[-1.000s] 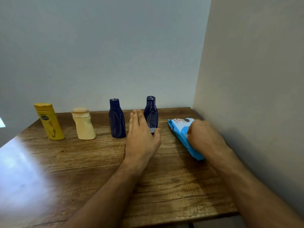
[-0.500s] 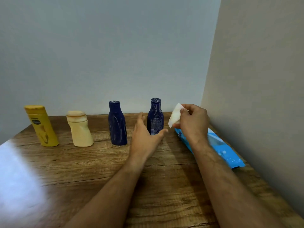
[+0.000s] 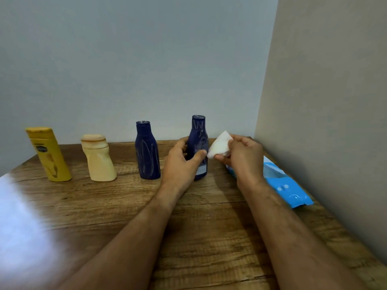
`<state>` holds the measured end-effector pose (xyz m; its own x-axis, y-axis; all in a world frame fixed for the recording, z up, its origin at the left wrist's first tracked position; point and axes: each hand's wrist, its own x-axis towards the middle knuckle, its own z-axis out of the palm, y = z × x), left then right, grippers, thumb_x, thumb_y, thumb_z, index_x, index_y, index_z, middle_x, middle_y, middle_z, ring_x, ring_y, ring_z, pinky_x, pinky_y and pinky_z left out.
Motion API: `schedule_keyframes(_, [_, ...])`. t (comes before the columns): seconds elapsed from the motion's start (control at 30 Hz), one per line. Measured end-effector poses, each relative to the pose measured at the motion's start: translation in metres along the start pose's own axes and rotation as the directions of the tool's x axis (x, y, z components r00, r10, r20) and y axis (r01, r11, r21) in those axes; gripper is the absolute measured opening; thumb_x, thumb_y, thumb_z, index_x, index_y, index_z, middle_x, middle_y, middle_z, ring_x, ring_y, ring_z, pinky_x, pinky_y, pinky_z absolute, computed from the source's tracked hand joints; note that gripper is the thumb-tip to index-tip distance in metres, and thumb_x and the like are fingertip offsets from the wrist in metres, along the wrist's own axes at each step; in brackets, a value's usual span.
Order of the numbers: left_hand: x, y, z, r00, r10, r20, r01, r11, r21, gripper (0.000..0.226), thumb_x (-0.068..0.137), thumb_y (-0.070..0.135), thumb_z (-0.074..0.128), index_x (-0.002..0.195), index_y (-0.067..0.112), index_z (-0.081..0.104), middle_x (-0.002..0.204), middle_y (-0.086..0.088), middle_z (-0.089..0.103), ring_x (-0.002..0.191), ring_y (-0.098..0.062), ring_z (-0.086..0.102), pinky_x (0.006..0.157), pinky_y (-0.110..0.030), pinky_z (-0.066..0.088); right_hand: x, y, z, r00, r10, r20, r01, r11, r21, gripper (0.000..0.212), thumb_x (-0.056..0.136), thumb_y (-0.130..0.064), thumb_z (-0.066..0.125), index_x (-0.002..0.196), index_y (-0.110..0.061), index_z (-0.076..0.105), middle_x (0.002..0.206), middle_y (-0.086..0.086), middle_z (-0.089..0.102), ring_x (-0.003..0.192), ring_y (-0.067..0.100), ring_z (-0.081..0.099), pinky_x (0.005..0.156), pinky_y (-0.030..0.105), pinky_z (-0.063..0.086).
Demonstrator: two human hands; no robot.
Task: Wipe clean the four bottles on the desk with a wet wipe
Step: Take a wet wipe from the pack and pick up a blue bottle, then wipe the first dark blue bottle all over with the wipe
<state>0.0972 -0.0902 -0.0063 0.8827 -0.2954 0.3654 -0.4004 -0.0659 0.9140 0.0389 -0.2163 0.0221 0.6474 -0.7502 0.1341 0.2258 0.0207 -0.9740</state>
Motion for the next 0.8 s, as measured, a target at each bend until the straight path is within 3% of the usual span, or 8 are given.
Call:
schedule_keyframes(0.1, [-0.016,0.010,-0.014,0.999,-0.038,-0.032,0.035,0.994,-0.108,0.033,0.088,0.035,0.073,0.120,0.034,0.064,0.106,0.006,0.074,0.097,-0.016,0.072,0.088,-0.046,0.060,-0.010,-0.012,-0.002,0.976,0.202,0.083,-0.218,0.903,0.371,0.013,0.090,-0.019,0.068,0.095,-0.011,0.061,0.107,0.011,0.062,0.089,0.022,0.066,0.072,0.035,0.061])
schedule_keyframes(0.2, [-0.032,0.022,-0.029,0.997,-0.068,0.035,0.073,0.975,-0.210,0.019,0.094,0.026,0.068,0.111,0.033,0.063,0.101,-0.008,0.073,0.091,-0.030,0.074,0.081,-0.049,0.062,-0.018,-0.015,-0.001,0.964,0.191,0.184,-0.251,0.881,0.400,0.036,0.079,-0.013,0.078,0.110,-0.002,0.064,0.111,0.014,0.065,0.091,0.024,0.069,0.067,0.029,0.061])
schedule_keyframes(0.3, [-0.040,0.026,-0.045,0.978,-0.136,0.157,0.179,0.934,-0.308,0.018,0.098,0.021,0.062,0.116,0.023,0.060,0.093,-0.013,0.072,0.079,-0.030,0.074,0.068,-0.044,0.063,-0.022,-0.009,0.003,0.953,0.174,0.247,-0.260,0.888,0.378,0.035,0.081,0.005,0.072,0.114,0.003,0.063,0.115,0.019,0.066,0.095,0.029,0.070,0.063,0.027,0.060])
schedule_keyframes(0.43, [-0.049,0.015,-0.055,0.958,-0.150,0.244,0.232,0.907,-0.351,0.028,0.100,0.019,0.058,0.128,0.019,0.056,0.097,-0.016,0.069,0.075,-0.025,0.069,0.060,-0.037,0.057,-0.023,-0.003,0.003,0.943,0.165,0.290,-0.253,0.920,0.298,0.030,0.082,0.000,0.071,0.111,-0.004,0.063,0.109,0.017,0.069,0.094,0.031,0.070,0.068,0.036,0.060])
schedule_keyframes(0.53, [-0.048,0.012,-0.054,0.974,-0.086,0.210,0.164,0.907,-0.388,0.027,0.099,0.017,0.058,0.126,0.019,0.057,0.095,-0.011,0.071,0.077,-0.024,0.069,0.063,-0.037,0.058,-0.022,-0.001,0.001,0.943,0.146,0.299,-0.190,0.974,0.124,0.019,0.081,-0.006,0.071,0.098,-0.012,0.066,0.105,0.011,0.070,0.091,0.024,0.068,0.062,0.031,0.054])
schedule_keyframes(0.63, [-0.046,0.018,-0.053,0.986,-0.039,0.165,0.111,0.882,-0.459,0.038,0.094,0.035,0.056,0.125,0.013,0.057,0.097,-0.014,0.072,0.077,-0.021,0.067,0.065,-0.033,0.057,-0.021,0.001,0.000,0.951,0.119,0.284,-0.147,0.986,0.077,0.017,0.078,-0.002,0.071,0.086,-0.013,0.061,0.106,0.013,0.068,0.095,0.026,0.066,0.069,0.035,0.056])
schedule_keyframes(0.7, [-0.045,0.020,-0.051,0.988,-0.052,0.148,0.120,0.863,-0.491,0.043,0.097,0.045,0.047,0.122,0.013,0.060,0.098,-0.013,0.074,0.075,-0.019,0.066,0.066,-0.031,0.057,-0.021,0.000,0.002,0.960,0.083,0.266,-0.113,0.989,0.099,0.023,0.079,0.003,0.070,0.091,-0.014,0.061,0.108,0.013,0.067,0.096,0.026,0.066,0.072,0.037,0.059])
schedule_keyframes(0.8, [-0.042,0.016,-0.048,0.987,-0.073,0.141,0.133,0.865,-0.484,0.045,0.102,0.048,0.040,0.122,0.014,0.061,0.096,-0.012,0.075,0.077,-0.020,0.067,0.070,-0.033,0.056,-0.023,0.000,0.005,0.968,-0.114,0.223,0.123,0.992,-0.025,0.035,0.082,-0.003,0.072,0.110,-0.023,0.067,0.111,0.003,0.070,0.098,0.019,0.068,0.073,0.029,0.060])
